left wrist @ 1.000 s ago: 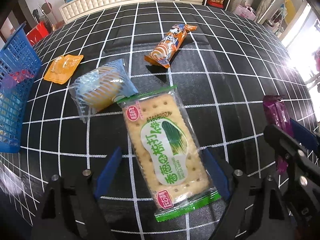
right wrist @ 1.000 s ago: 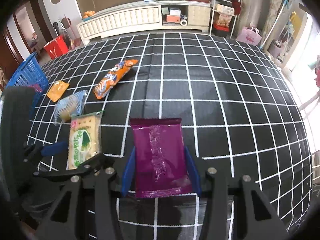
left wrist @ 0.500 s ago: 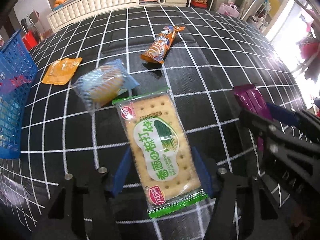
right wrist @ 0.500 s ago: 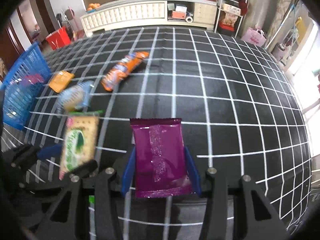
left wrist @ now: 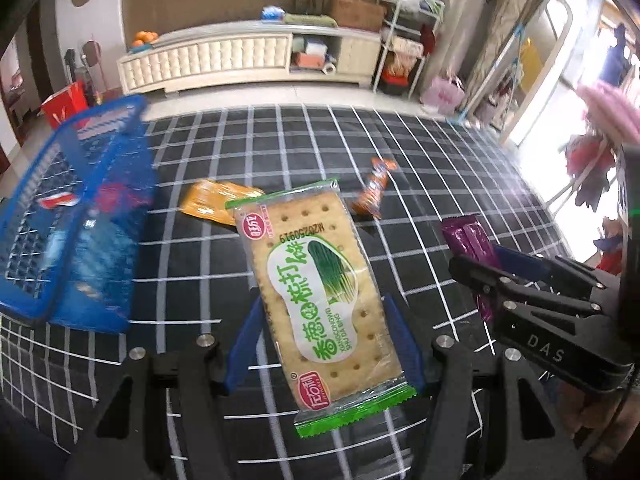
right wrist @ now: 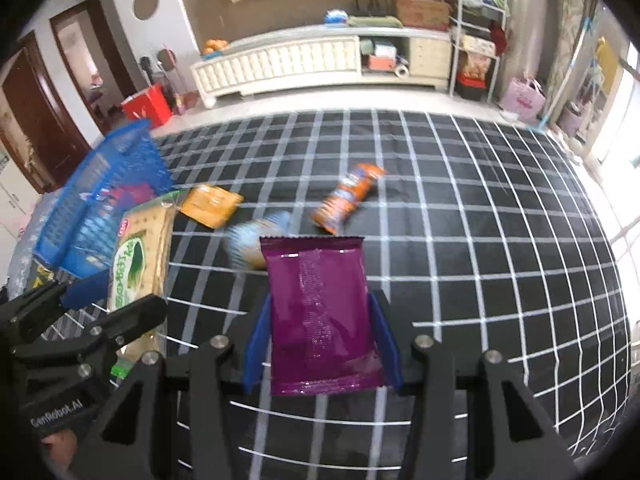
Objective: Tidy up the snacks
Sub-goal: 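Carry both packs over the basket and open the left tool to drop the cracker pack, then lower the purple-wrapped pack into the basket and open the right tool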
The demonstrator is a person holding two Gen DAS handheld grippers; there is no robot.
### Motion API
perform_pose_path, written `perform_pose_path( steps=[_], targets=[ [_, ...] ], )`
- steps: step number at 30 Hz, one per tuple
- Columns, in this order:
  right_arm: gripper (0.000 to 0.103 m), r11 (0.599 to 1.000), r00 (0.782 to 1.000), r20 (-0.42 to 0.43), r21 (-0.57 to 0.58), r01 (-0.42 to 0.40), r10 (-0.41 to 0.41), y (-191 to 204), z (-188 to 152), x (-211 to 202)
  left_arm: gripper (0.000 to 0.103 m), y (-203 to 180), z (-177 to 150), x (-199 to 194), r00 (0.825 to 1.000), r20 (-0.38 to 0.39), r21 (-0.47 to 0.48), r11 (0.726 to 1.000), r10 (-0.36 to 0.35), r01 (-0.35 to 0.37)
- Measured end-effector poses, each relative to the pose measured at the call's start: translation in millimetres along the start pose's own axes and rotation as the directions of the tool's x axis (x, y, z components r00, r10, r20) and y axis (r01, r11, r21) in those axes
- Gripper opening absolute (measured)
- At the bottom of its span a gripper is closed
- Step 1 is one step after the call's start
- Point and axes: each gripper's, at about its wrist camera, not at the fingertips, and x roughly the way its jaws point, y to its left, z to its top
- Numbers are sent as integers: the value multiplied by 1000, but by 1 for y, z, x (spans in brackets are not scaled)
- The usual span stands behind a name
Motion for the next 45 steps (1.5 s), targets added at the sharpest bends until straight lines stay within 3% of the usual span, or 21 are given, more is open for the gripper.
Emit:
perform_pose_path(
  steps=[9, 20, 31, 38, 45],
  targets=[
    [53, 992, 992, 74, -82, -98, 104, 83, 37, -14, 58, 83, 11, -58, 994, 97, -112, 993, 45, -34],
    [53, 967, 982, 70, -197, -159, 176, 170, 62, -2, 58, 182, 27, -85, 983, 132, -209, 973, 127, -98],
    [53, 963, 987, 62, -235, -130, 149, 198, 69, 15, 58, 218, 38, -66, 985, 106, -207, 972, 136, -112],
    [53, 964, 991, 38, -239, -116, 128, 201, 68, 23, 59, 231, 34, -47, 990, 73, -253, 962, 124, -102],
    [53, 962, 991, 28, -246, -122, 133, 206, 64, 23, 76, 234, 28, -48, 991, 62, -253, 962, 120, -101]
  ],
)
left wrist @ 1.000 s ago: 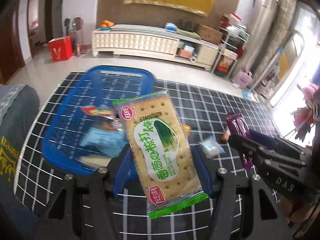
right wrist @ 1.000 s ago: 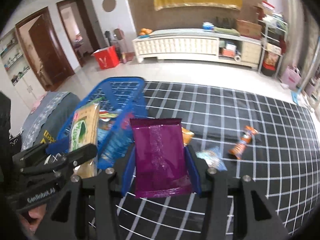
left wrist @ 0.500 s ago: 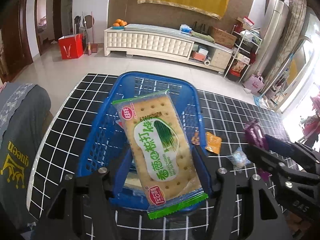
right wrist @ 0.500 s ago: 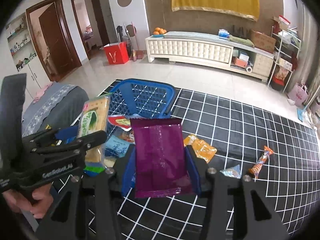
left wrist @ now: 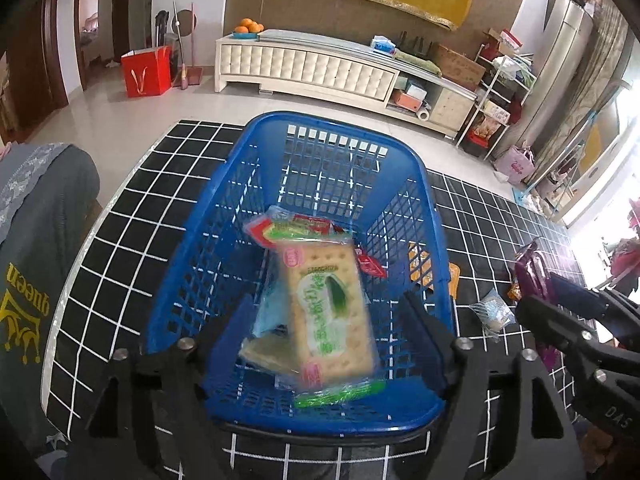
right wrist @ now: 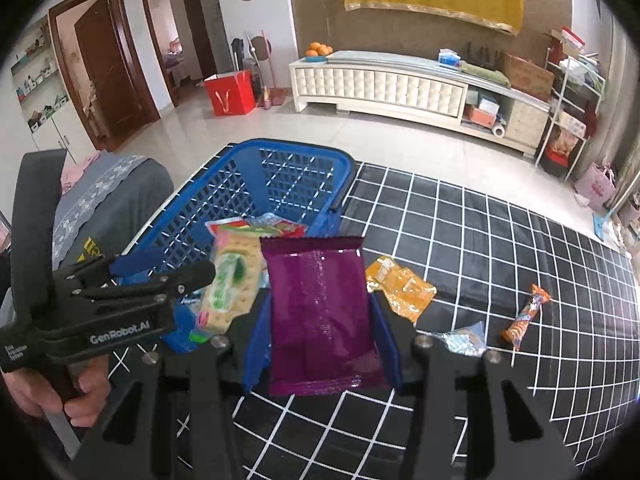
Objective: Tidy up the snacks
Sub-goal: 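Lower the purple-wrapped pack into the basket and open the right tool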
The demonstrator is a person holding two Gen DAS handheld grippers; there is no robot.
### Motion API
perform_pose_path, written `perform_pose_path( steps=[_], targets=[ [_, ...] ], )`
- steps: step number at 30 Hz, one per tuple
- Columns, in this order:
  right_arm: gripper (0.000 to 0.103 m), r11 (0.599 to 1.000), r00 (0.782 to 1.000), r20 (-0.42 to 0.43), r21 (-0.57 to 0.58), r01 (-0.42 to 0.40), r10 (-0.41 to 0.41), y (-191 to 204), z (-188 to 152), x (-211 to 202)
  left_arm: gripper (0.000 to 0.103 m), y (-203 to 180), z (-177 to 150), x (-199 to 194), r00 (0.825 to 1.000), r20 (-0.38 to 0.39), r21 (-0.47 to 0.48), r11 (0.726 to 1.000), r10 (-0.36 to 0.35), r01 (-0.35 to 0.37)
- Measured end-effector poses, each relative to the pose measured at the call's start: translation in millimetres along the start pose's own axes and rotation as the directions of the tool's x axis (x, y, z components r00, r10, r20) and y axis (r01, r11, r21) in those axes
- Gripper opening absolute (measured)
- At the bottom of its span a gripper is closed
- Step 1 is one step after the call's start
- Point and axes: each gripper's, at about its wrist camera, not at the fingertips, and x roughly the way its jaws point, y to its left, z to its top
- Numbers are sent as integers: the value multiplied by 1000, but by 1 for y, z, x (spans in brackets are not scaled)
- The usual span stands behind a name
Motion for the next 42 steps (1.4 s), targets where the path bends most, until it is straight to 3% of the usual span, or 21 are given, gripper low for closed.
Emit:
perform_pose_path(
  steps=[13, 21, 31, 42],
  targets=[
    [53, 998, 999, 50, -55, -14, 16, 19, 12, -23, 76, 13, 0, -47, 997, 68, 10, 1000, -19, 19],
    [53, 993, 998, 55, -116, -17, 23, 36, 32, -18, 76, 31, 6, -61, 996, 88, 30, 999, 8, -11],
    [53, 982, 997, -30, -174, -78, 74, 72, 53, 25, 76, 69, 17, -58, 994, 90, -2, 998, 58, -58],
    [53, 966, 982, -147, -211, -147, 117, 116, 38, 72, 76, 106, 1, -49, 993, 56, -22, 994, 104, -103]
  ],
)
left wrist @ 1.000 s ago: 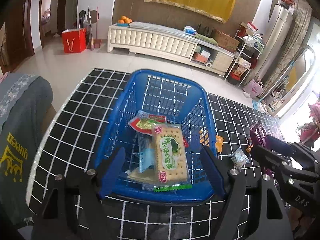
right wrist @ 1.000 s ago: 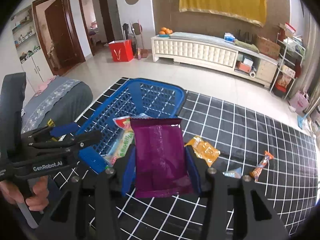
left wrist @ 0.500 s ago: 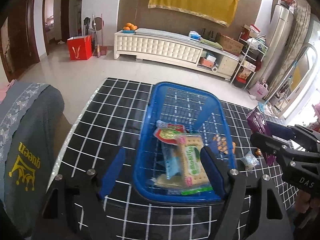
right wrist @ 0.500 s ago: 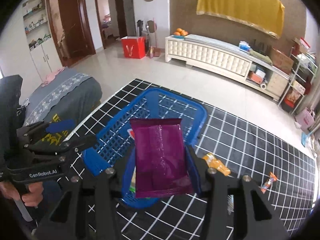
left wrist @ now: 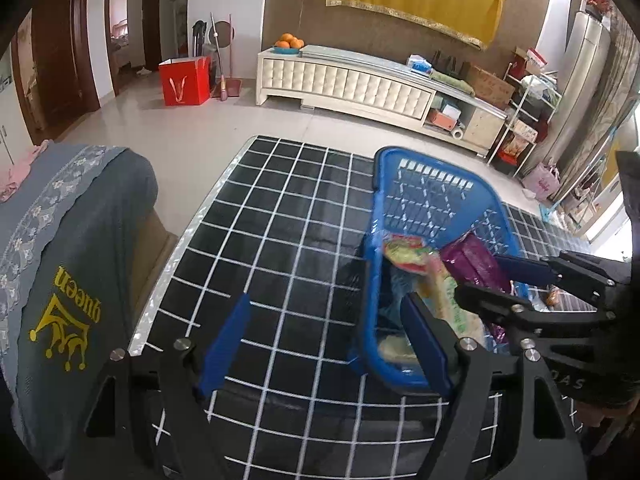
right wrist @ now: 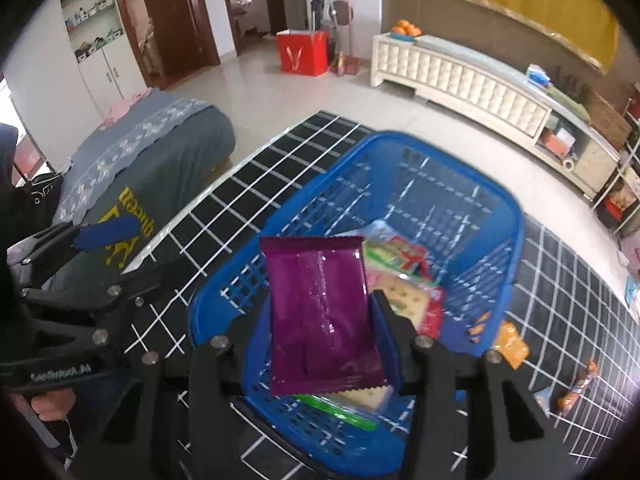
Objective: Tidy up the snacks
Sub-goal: 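Lower the purple-wrapped pack into the basket and open the right tool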
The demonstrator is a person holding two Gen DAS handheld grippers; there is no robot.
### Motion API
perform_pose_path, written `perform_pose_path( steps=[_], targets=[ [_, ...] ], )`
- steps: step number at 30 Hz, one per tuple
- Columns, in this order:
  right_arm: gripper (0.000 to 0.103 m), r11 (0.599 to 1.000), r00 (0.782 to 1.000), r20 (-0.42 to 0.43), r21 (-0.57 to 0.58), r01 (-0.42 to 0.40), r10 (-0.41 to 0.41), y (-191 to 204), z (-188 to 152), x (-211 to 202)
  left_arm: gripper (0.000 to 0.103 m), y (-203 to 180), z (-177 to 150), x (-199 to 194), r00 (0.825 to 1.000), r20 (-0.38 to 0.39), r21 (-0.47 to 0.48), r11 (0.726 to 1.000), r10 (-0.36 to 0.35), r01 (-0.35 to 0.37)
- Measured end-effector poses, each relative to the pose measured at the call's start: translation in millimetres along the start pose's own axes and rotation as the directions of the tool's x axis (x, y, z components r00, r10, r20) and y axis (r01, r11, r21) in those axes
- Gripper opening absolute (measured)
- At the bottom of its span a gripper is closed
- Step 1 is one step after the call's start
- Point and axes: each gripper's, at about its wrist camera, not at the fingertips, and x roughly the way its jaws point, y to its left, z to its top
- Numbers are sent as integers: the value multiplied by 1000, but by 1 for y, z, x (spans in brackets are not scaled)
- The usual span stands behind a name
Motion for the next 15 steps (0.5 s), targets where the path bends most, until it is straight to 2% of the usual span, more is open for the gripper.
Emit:
perform_pose_path(
  steps=[5, 15],
  targets=[
    [53, 1000, 999, -34, 10, -6, 6, 0, 0, 11, 76, 10, -5, 5, 1000, -14, -17, 1000, -9, 8],
    [53, 1000, 999, -39, -21, -7, 6, 8, 3, 19, 76, 13, -13, 11, 999, -33, -49, 998, -30, 29]
  ],
)
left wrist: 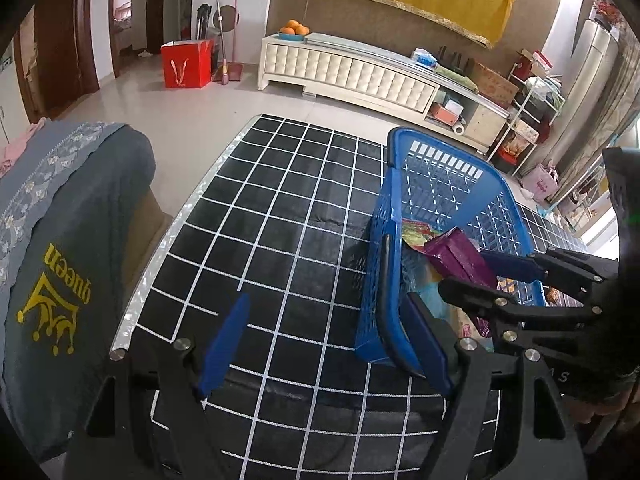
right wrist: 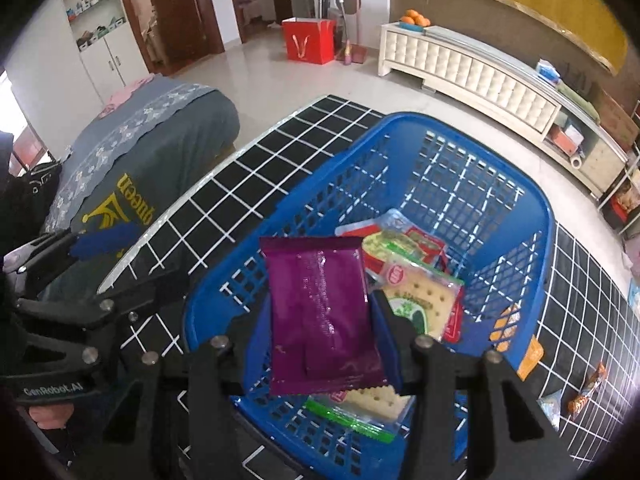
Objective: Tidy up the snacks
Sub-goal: 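Lower the purple-wrapped pack into the basket and open the right tool, then move both tools back from the basket toward the snacks on the mat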
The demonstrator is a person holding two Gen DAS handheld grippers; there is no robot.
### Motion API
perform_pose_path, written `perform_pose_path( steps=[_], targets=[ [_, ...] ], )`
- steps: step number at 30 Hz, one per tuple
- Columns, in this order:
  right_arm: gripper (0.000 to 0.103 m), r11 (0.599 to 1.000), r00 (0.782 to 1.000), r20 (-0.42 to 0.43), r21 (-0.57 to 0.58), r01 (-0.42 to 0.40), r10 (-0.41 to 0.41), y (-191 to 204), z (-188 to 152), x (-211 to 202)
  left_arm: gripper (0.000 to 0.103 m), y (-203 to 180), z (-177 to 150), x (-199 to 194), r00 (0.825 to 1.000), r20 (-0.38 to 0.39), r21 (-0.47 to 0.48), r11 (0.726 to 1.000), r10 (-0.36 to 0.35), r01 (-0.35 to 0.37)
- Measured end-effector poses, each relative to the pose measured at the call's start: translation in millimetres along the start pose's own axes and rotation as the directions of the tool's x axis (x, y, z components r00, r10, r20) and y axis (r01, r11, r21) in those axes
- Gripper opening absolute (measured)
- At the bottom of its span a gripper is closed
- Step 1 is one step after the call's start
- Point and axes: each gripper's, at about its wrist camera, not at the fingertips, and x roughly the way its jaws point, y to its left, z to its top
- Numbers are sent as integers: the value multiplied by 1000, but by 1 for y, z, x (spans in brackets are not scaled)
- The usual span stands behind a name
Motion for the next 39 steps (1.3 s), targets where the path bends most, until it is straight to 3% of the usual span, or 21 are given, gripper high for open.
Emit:
perform_pose_path(
  steps=[4, 6, 8, 21, 39],
  targets=[
    [57, 1000, 1000, -11, -6, -2, 2, 4, 1, 8, 76, 4, -7, -1, 1000, -9, -25, 1000, -17, 17],
    [74, 1000, 1000, -13, 8, -19, 20, 2, 0, 10, 76, 4, -11, -1, 1000, -13, -20, 1000, -14, 14],
    [78, 999, 1000, 4, 27, -22, 22, -2, -1, 6, 76, 2, -12, -3, 1000, -14, -16, 1000, 0, 0],
    [79, 996, 991, 115, 63, 57, -64, -23, -32, -59, 76, -37, -14, -33, 997, 73, 79, 997, 7, -13],
    [83, 969, 959, 221, 209, 130, -176, -94, -103, -163, 76, -146, -23, -68, 986, 125, 229, 970, -107, 76]
  ],
)
